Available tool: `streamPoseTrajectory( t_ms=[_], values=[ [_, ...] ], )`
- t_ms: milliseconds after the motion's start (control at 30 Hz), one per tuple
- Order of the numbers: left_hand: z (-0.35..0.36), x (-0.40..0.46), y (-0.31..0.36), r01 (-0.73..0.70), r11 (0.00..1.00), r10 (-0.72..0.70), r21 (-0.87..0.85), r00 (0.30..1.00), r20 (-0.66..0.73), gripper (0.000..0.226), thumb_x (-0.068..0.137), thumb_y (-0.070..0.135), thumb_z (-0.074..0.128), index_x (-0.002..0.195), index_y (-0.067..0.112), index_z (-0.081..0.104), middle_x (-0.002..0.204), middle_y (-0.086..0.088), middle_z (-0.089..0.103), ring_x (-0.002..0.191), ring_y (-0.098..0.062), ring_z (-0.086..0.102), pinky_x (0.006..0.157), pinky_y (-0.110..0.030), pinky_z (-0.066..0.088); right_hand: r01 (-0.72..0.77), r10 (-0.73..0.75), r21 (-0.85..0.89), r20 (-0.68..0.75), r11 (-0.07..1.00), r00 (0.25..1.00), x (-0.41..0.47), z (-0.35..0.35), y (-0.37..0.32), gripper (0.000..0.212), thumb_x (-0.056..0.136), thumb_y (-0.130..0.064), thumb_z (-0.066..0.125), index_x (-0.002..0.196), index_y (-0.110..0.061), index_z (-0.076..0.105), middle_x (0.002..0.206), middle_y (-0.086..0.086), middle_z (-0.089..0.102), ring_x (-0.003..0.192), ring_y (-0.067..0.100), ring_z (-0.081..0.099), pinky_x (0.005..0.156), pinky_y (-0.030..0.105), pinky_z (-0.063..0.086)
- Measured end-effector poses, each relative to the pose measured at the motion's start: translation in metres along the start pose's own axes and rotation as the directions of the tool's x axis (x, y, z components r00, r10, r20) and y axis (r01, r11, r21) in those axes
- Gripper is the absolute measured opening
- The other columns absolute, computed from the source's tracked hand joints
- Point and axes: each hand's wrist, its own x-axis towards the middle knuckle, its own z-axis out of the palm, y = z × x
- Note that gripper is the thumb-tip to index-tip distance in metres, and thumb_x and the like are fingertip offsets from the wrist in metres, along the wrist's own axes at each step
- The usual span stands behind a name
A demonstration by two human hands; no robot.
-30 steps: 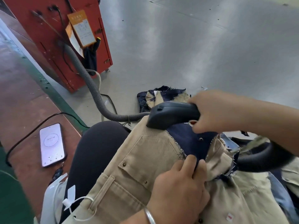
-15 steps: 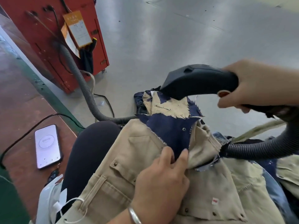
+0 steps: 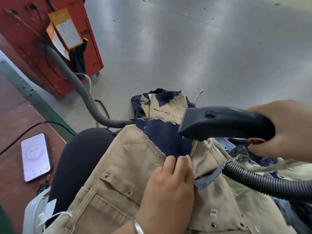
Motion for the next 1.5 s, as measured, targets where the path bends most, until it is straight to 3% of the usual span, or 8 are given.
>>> streamPoseTrajectory(
  t_ms=[200, 300, 433, 567, 833, 1067, 1400, 1500],
  values=[
    [0.004, 0.001, -0.002, -0.003, 1.0, 0.004, -0.009, 0.999, 0.042, 0.038, 0.076, 0.009, 0.048, 0.105, 0.002, 0.071, 0.083, -0.005, 0.064, 0.062, -0.023, 0.055, 0.049, -0.027, 0.045, -0.04, 0.043, -0.024, 0.165, 0.999, 0.985, 0.035, 0.03, 0.0, 0.018, 0.063, -0.031, 0.07, 0.078, -0.034, 0.06, 0.055, -0.024, 0.062, 0.04, 0.003, 0.057, 0.042, 0.025, 0.049],
    [0.005, 0.0, -0.004, -0.007, 1.0, 0.007, -0.004, 0.999, 0.042, 0.038, 0.076, 0.009, 0.049, 0.106, 0.001, 0.071, 0.083, -0.006, 0.063, 0.062, -0.024, 0.054, 0.05, -0.028, 0.045, -0.021, 0.01, 0.09, 0.123, 0.996, 0.992, 0.057, 0.04, -0.007, 0.014, 0.071, -0.019, 0.072, 0.074, -0.023, 0.059, 0.044, -0.009, 0.058, 0.031, 0.005, 0.052, 0.034, 0.019, 0.038],
    [0.003, -0.001, -0.005, -0.003, 1.0, 0.005, -0.023, 0.999, 0.05, 0.039, 0.075, 0.009, 0.048, 0.107, 0.001, 0.07, 0.081, -0.005, 0.061, 0.062, -0.024, 0.053, 0.05, -0.029, 0.045, 0.001, -0.011, 0.153, 0.067, 0.988, 0.998, 0.085, 0.043, -0.026, 0.015, 0.079, -0.016, 0.07, 0.078, -0.021, 0.056, 0.049, -0.002, 0.058, 0.037, 0.015, 0.06, 0.04, 0.028, 0.049],
    [0.003, -0.004, -0.006, 0.024, 0.999, -0.022, -0.027, 0.998, 0.054, 0.04, 0.079, 0.011, 0.047, 0.111, 0.002, 0.068, 0.081, -0.005, 0.06, 0.065, -0.024, 0.054, 0.05, -0.029, 0.046, -0.014, 0.022, 0.258, -0.031, 0.966, 0.999, 0.088, 0.013, -0.017, 0.015, 0.074, -0.008, 0.072, 0.08, -0.013, 0.059, 0.042, 0.003, 0.06, 0.033, 0.015, 0.057, 0.032, 0.022, 0.041],
    [0.004, -0.001, -0.004, 0.073, 0.995, -0.067, -0.062, 0.993, 0.098, 0.047, 0.071, 0.017, 0.05, 0.113, 0.008, 0.069, 0.078, -0.003, 0.059, 0.065, -0.023, 0.054, 0.048, -0.029, 0.039, -0.131, 0.116, 0.134, 0.112, 0.982, 0.987, 0.009, 0.0, 0.023, 0.039, 0.042, -0.05, 0.065, 0.079, -0.04, 0.064, 0.047, 0.001, 0.065, 0.036, 0.018, 0.061, 0.045, 0.042, 0.056],
    [-0.001, -0.001, -0.005, 0.074, 0.996, -0.061, -0.054, 0.976, 0.208, 0.049, 0.069, 0.024, 0.052, 0.113, 0.01, 0.069, 0.083, -0.003, 0.06, 0.071, -0.024, 0.057, 0.054, -0.029, 0.049, -0.169, 0.098, 0.241, 0.283, 0.956, 0.954, 0.017, 0.049, 0.022, 0.019, 0.061, -0.026, 0.071, 0.078, -0.03, 0.063, 0.046, 0.0, 0.064, 0.035, 0.015, 0.06, 0.039, 0.027, 0.048],
    [-0.005, 0.001, -0.006, 0.09, 0.993, -0.069, -0.081, 0.97, 0.233, 0.05, 0.068, 0.019, 0.052, 0.115, 0.01, 0.068, 0.081, -0.004, 0.058, 0.069, -0.025, 0.055, 0.053, -0.03, 0.049, -0.085, 0.072, 0.281, 0.057, 0.956, 0.996, 0.067, 0.027, 0.01, 0.017, 0.072, -0.006, 0.073, 0.072, -0.015, 0.057, 0.04, 0.001, 0.059, 0.031, 0.014, 0.053, 0.039, 0.024, 0.045],
    [-0.004, 0.002, -0.007, 0.105, 0.989, -0.076, -0.107, 0.966, 0.246, 0.055, 0.068, 0.02, 0.049, 0.12, 0.013, 0.065, 0.082, -0.004, 0.058, 0.069, -0.025, 0.054, 0.053, -0.028, 0.047, -0.072, 0.083, 0.292, -0.025, 0.954, 0.996, 0.045, 0.007, 0.026, 0.017, 0.061, -0.023, 0.079, 0.07, -0.026, 0.065, 0.041, 0.002, 0.061, 0.031, 0.011, 0.055, 0.036, 0.018, 0.044]
  ],
)
